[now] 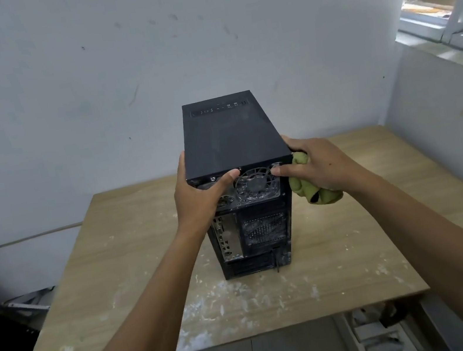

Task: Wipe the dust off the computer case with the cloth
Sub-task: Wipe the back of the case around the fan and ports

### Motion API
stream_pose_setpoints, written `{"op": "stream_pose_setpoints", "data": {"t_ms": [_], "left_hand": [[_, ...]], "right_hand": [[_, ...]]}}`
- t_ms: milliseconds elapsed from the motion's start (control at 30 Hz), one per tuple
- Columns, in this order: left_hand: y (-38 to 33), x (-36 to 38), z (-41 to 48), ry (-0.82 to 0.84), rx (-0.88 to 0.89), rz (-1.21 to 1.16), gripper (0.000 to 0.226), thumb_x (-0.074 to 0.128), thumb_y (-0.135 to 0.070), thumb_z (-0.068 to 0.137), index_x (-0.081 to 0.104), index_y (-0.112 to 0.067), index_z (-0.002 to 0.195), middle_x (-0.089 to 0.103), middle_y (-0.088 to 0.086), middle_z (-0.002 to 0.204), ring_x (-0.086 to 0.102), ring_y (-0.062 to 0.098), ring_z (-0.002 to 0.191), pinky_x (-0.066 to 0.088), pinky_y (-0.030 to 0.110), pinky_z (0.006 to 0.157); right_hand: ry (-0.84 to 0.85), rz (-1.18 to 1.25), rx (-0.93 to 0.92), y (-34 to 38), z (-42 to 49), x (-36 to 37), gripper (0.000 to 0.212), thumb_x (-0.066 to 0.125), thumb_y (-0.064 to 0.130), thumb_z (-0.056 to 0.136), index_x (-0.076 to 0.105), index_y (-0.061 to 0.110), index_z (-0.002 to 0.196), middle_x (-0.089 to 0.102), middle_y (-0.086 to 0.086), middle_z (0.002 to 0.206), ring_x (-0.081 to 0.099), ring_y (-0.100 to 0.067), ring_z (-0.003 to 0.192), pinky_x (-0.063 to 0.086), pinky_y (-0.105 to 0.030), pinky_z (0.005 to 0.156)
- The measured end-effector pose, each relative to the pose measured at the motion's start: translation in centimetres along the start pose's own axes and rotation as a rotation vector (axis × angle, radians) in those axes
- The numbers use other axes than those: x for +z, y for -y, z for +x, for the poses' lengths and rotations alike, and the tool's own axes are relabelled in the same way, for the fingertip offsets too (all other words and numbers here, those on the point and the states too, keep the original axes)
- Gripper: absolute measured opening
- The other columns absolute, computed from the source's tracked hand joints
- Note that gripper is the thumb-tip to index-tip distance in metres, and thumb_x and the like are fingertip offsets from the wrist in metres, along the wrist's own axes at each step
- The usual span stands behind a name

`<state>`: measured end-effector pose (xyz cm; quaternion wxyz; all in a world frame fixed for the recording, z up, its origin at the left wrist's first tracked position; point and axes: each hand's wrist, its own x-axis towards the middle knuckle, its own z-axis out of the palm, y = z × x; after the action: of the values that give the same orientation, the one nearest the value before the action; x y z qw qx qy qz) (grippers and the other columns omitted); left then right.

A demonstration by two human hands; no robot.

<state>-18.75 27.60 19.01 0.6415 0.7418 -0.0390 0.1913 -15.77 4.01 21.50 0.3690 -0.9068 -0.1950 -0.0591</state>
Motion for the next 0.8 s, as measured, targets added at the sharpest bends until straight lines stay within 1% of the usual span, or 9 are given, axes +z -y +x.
{"op": "stream_pose_setpoints", "data": {"t_ms": [100, 267, 333, 467, 533, 633, 667, 733, 800], "left_hand": [[-0.5, 2.0, -1.3, -0.009, 0.006, 0.006, 0.081, 0.088, -0.038, 0.069, 0.047, -0.027, 0.138, 0.065, -0.01, 0.122, 0.062, 0.007, 0.113, 0.056, 0.034, 0.091], [-1.2, 5.4, -2.9, 0.009, 0.018, 0.009, 0.084, 0.087, -0.043, 0.068, 0.046, -0.025, 0.139, 0.065, -0.01, 0.121, 0.062, 0.006, 0.112, 0.056, 0.036, 0.093], [-1.4, 6.5, -3.4, 0.016, 0.021, -0.006, 0.088, 0.087, -0.044, 0.068, 0.043, -0.026, 0.142, 0.064, -0.011, 0.123, 0.061, 0.004, 0.112, 0.056, 0.032, 0.092], [-1.7, 7.6, -4.0, 0.002, 0.03, -0.018, 0.087, 0.086, -0.037, 0.069, 0.041, -0.026, 0.144, 0.062, -0.014, 0.123, 0.059, -0.008, 0.106, 0.051, 0.01, 0.08], [-1.6, 7.5, -3.9, 0.003, 0.036, -0.01, 0.086, 0.085, -0.035, 0.071, 0.041, -0.025, 0.144, 0.062, -0.014, 0.124, 0.059, -0.009, 0.106, 0.048, 0.007, 0.078], [-1.4, 7.1, -3.7, 0.023, 0.064, 0.033, 0.089, 0.084, -0.039, 0.069, 0.04, -0.024, 0.145, 0.06, -0.015, 0.125, 0.058, -0.007, 0.11, 0.048, 0.007, 0.081], [-1.4, 6.8, -3.6, 0.035, 0.082, 0.055, 0.089, 0.084, -0.04, 0.068, 0.04, -0.023, 0.144, 0.058, -0.018, 0.125, 0.057, -0.008, 0.111, 0.048, 0.008, 0.083], [-1.5, 6.2, -3.3, 0.061, 0.133, 0.131, 0.092, 0.081, -0.044, 0.066, 0.04, -0.02, 0.144, 0.052, -0.019, 0.131, 0.051, -0.01, 0.118, 0.047, 0.012, 0.094], [-1.6, 5.4, -2.7, 0.106, 0.229, 0.249, 0.092, 0.079, -0.049, 0.066, 0.043, -0.014, 0.144, 0.044, -0.007, 0.148, 0.04, 0.004, 0.136, 0.039, 0.024, 0.11]], "right_hand": [[0.002, 0.029, -0.004, -1.0, -1.6, -1.9, 0.056, 0.072, 0.045, 0.08, 0.053, 0.042, 0.133, 0.067, 0.018, 0.114, 0.062, -0.01, 0.107, 0.048, -0.033, 0.093], [0.001, 0.01, 0.008, -2.6, -4.2, -4.6, 0.054, 0.071, 0.045, 0.081, 0.053, 0.044, 0.132, 0.067, 0.023, 0.109, 0.061, -0.002, 0.101, 0.047, -0.027, 0.088], [-0.001, 0.011, 0.02, -3.1, -4.9, -5.6, 0.054, 0.071, 0.045, 0.082, 0.053, 0.044, 0.132, 0.067, 0.022, 0.111, 0.06, -0.001, 0.103, 0.046, -0.026, 0.088], [0.012, 0.022, 0.031, -3.3, -5.5, -6.3, 0.052, 0.071, 0.042, 0.082, 0.054, 0.042, 0.132, 0.067, 0.024, 0.106, 0.06, 0.002, 0.1, 0.044, -0.021, 0.083], [0.014, 0.033, 0.034, -3.3, -5.5, -6.4, 0.054, 0.072, 0.043, 0.081, 0.054, 0.042, 0.133, 0.067, 0.024, 0.108, 0.06, 0.004, 0.101, 0.043, -0.021, 0.084], [0.002, 0.03, 0.056, -3.3, -5.5, -6.3, 0.063, 0.074, 0.047, 0.077, 0.053, 0.037, 0.135, 0.063, 0.022, 0.12, 0.057, 0.003, 0.11, 0.043, -0.021, 0.093], [-0.029, 0.028, 0.076, -3.2, -5.6, -6.4, 0.064, 0.076, 0.048, 0.075, 0.055, 0.034, 0.133, 0.062, 0.022, 0.121, 0.056, 0.002, 0.11, 0.043, -0.021, 0.094], [-0.156, 0.059, 0.119, -2.8, -6.0, -6.6, 0.053, 0.078, 0.05, 0.071, 0.062, 0.029, 0.116, 0.064, 0.017, 0.107, 0.06, 0.0, 0.095, 0.045, -0.016, 0.083], [-0.305, 0.11, 0.132, -1.7, -6.2, -6.9, 0.043, 0.076, 0.052, 0.072, 0.06, 0.021, 0.098, 0.063, 0.01, 0.09, 0.058, 0.003, 0.076, 0.043, -0.009, 0.065]]}}
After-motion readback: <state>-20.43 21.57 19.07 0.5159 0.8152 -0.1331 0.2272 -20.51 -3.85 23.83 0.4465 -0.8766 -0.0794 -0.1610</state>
